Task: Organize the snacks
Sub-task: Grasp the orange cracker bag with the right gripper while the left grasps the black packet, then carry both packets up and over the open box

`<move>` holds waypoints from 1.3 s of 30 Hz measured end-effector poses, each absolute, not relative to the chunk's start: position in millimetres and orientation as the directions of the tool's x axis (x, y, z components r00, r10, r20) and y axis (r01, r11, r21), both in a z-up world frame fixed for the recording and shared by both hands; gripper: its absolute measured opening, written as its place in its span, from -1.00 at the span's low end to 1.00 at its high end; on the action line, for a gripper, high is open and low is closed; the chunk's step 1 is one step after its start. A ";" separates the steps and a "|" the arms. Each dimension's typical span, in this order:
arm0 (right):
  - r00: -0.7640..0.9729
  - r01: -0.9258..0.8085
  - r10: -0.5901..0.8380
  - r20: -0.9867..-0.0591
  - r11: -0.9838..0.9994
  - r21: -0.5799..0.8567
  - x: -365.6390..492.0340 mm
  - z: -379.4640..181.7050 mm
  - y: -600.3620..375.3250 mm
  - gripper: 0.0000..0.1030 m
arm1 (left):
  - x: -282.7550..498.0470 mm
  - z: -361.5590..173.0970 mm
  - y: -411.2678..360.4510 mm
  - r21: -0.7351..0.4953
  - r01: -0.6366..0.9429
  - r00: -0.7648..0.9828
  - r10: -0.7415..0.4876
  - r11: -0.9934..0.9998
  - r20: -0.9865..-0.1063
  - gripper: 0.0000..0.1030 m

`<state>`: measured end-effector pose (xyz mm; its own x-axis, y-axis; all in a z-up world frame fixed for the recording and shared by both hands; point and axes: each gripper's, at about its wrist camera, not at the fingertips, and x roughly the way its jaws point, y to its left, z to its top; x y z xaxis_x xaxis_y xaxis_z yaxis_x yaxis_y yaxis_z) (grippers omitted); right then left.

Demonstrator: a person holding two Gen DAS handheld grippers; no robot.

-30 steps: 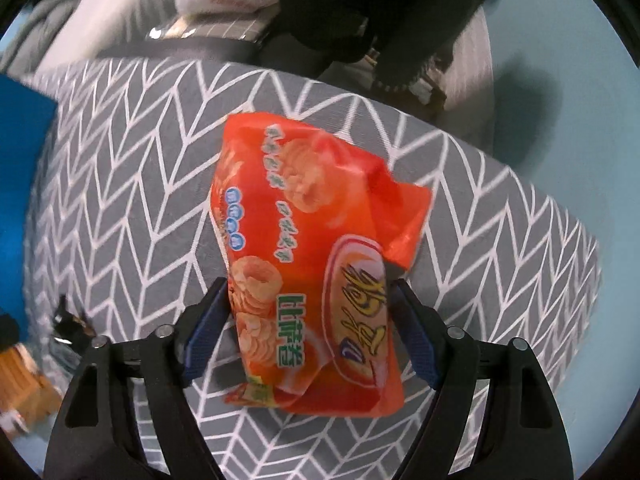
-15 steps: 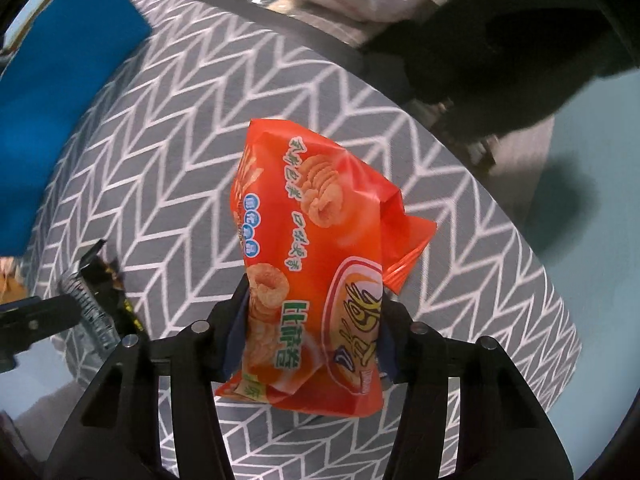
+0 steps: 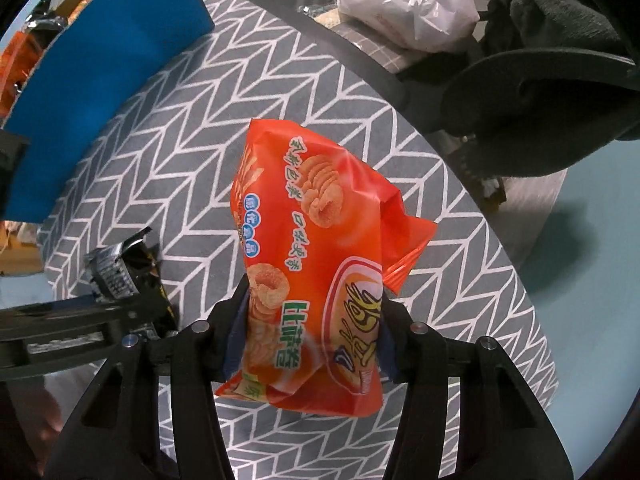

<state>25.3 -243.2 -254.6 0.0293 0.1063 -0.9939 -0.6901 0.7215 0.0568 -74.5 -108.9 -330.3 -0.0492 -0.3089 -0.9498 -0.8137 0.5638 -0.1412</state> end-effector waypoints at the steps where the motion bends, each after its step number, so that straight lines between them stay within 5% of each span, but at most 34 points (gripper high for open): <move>1: 0.033 -0.691 0.108 -0.994 0.721 0.056 23.6 -253.4 -243.3 0.02 | -76.0 -331.4 -108.8 -0.145 -0.814 -0.045 -0.311 0.563 -0.949 0.69; 6: 0.034 -0.683 0.121 -0.992 0.727 0.065 27.5 -246.6 -248.3 0.02 | -74.4 -323.1 -104.0 -0.147 -0.781 -0.035 -0.278 0.607 -0.960 0.43; 8: 0.033 -0.677 0.127 -0.991 0.732 0.071 28.4 -245.0 -251.6 0.02 | -73.2 -318.6 -100.8 -0.137 -0.763 -0.045 -0.263 0.632 -0.964 0.19; 18: 0.025 -0.625 0.144 -0.989 0.774 0.097 17.4 -237.1 -258.5 0.02 | -61.8 -303.5 -95.7 -0.129 -0.648 -0.090 -0.243 0.750 -0.966 0.16; 39: 0.083 -0.483 0.187 -0.979 0.867 0.125 -6.6 -169.0 -262.7 0.02 | -48.9 -167.7 -60.2 -0.094 -0.339 0.131 -0.052 0.936 -0.990 0.16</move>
